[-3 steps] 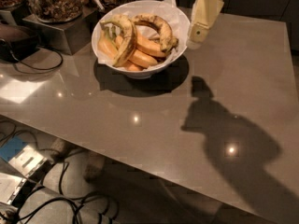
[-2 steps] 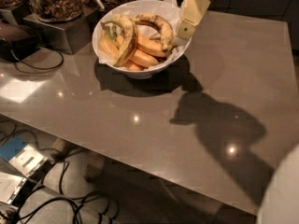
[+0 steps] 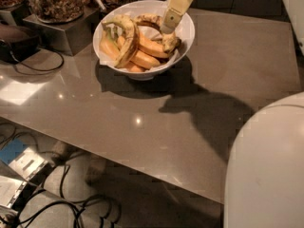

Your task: Pick banana from white bowl

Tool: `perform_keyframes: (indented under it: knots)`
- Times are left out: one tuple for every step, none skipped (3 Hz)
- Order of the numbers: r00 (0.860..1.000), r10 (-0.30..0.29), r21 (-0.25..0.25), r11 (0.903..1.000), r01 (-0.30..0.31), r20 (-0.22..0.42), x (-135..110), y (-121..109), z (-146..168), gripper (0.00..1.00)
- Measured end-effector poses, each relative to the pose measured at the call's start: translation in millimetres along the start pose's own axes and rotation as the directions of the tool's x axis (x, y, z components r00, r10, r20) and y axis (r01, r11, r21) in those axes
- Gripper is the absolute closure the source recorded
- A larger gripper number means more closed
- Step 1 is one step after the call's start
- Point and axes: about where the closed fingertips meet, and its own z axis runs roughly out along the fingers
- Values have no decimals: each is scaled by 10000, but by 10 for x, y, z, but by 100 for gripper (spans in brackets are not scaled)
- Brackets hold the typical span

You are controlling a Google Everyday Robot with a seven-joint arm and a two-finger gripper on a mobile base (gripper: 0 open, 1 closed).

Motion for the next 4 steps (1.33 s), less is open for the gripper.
perform_keyframes:
  knots:
    - [9987, 488, -151, 9987, -486, 127, -29, -63, 107, 0]
    - [9939, 1105, -335, 9933, -1103, 62, -33, -150, 241, 0]
    - [9854, 1703, -472, 9843, -1699, 44, -27, -235, 356, 9]
    - [9754, 2204, -479, 9744, -2199, 51, -9, -321, 419, 18]
